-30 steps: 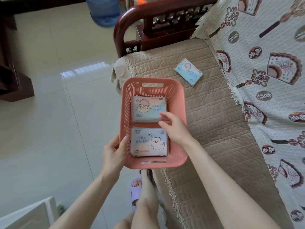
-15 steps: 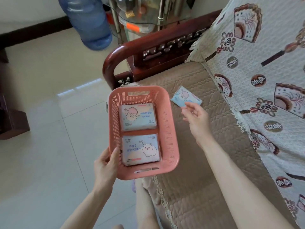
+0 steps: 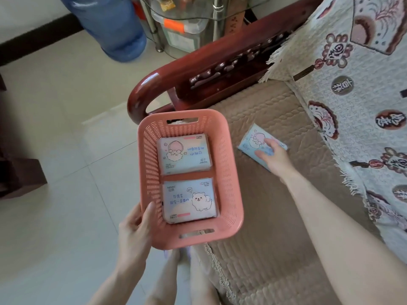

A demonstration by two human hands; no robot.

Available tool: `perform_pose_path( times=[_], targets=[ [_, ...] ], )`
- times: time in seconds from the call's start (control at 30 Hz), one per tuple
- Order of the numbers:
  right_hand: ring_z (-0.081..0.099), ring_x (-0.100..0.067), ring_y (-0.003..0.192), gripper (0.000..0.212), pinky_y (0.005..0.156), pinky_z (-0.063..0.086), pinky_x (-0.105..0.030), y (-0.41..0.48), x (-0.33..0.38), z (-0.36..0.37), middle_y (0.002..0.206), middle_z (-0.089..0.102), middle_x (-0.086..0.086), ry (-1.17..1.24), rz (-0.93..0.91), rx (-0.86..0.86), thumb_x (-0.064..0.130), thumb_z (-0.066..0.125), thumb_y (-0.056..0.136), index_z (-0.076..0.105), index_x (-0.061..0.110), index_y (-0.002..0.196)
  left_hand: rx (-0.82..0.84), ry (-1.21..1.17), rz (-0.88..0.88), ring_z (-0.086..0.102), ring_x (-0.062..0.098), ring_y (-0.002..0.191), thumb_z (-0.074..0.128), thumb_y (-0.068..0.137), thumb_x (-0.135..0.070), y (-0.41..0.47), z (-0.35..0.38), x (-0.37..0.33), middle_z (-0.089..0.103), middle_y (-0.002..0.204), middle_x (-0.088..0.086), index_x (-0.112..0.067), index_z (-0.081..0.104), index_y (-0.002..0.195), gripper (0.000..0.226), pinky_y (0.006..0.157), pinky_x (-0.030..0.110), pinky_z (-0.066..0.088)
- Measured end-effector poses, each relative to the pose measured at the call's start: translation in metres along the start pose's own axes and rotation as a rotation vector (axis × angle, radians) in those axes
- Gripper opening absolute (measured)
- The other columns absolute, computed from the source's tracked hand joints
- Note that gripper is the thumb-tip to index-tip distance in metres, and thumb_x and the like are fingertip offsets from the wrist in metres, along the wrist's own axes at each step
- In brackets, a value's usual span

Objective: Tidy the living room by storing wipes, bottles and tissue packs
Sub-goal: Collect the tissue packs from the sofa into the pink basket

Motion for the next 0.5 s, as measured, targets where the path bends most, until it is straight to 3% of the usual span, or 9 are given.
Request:
perform_pose_path(
  times=[0.1, 0.17, 0.3, 0.37, 0.43, 0.5],
  targets=[
    [0.04, -0.027, 0.134, 0.061, 0.111, 0.032, -0.033, 0.026, 0.0, -0.002, 0.145, 0.045, -0.01, -0.156, -0.007, -0.022, 0.018, 0.067, 0.088, 0.04, 0.015, 0.143, 0.002, 0.025, -0.015, 0.064, 0.016, 0.075, 0.056, 0.096, -0.022, 0.008, 0.001, 0.002, 0.074, 0.084, 0.001, -0.029, 0.075, 0.09, 0.021, 0.072, 0.034, 0.051],
    [0.035, -0.033, 0.136, 0.065, 0.113, 0.026, -0.039, 0.036, 0.002, -0.002, 0.145, 0.043, -0.013, -0.259, -0.013, -0.034, 0.02, 0.068, 0.087, 0.039, 0.015, 0.145, -0.002, 0.029, -0.022, 0.063, 0.017, 0.075, 0.057, 0.095, -0.024, 0.01, 0.0, 0.002, 0.074, 0.085, 0.001, -0.03, 0.075, 0.091, 0.019, 0.072, 0.035, 0.052],
    [0.031, -0.036, 0.133, 0.065, 0.109, 0.022, -0.041, 0.05, 0.001, -0.003, 0.146, 0.041, -0.008, -0.447, 0.029, -0.083, 0.028, 0.067, 0.086, 0.038, 0.025, 0.144, 0.003, 0.021, -0.031, 0.068, 0.014, 0.076, 0.057, 0.095, -0.022, 0.018, 0.001, 0.001, 0.077, 0.09, 0.002, -0.031, 0.075, 0.096, 0.02, 0.065, 0.023, 0.056],
    [0.033, -0.036, 0.131, 0.062, 0.108, 0.023, -0.041, 0.055, -0.001, -0.005, 0.142, 0.041, -0.012, -0.495, 0.043, -0.12, 0.026, 0.068, 0.085, 0.042, 0.023, 0.142, 0.002, 0.021, -0.043, 0.069, 0.014, 0.077, 0.058, 0.094, -0.023, 0.021, 0.001, 0.003, 0.077, 0.091, 0.001, -0.032, 0.075, 0.096, 0.02, 0.066, 0.024, 0.057],
    [0.04, -0.037, 0.126, 0.053, 0.106, 0.028, -0.042, 0.055, -0.002, -0.01, 0.134, 0.048, -0.016, -0.503, 0.028, -0.151, 0.023, 0.069, 0.085, 0.051, 0.016, 0.134, 0.001, 0.024, -0.042, 0.068, 0.016, 0.078, 0.058, 0.094, -0.024, 0.022, 0.001, 0.001, 0.077, 0.092, 0.002, -0.033, 0.075, 0.096, 0.02, 0.071, 0.032, 0.056],
    [0.055, -0.035, 0.109, 0.037, 0.093, 0.043, -0.04, 0.053, -0.005, -0.012, 0.118, 0.06, -0.018, -0.414, 0.02, -0.146, 0.017, 0.069, 0.085, 0.061, 0.008, 0.119, 0.001, 0.02, -0.04, 0.068, 0.015, 0.079, 0.058, 0.094, -0.024, 0.022, 0.001, 0.0, 0.077, 0.092, 0.0, -0.033, 0.075, 0.097, 0.02, 0.07, 0.031, 0.056]
  ],
)
Point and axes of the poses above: each hand's wrist, its own y-axis towards the middle knuckle, its own z-axis out of the palm, x = y × z, the point moved 5 cm from there along y, towards the middle knuckle
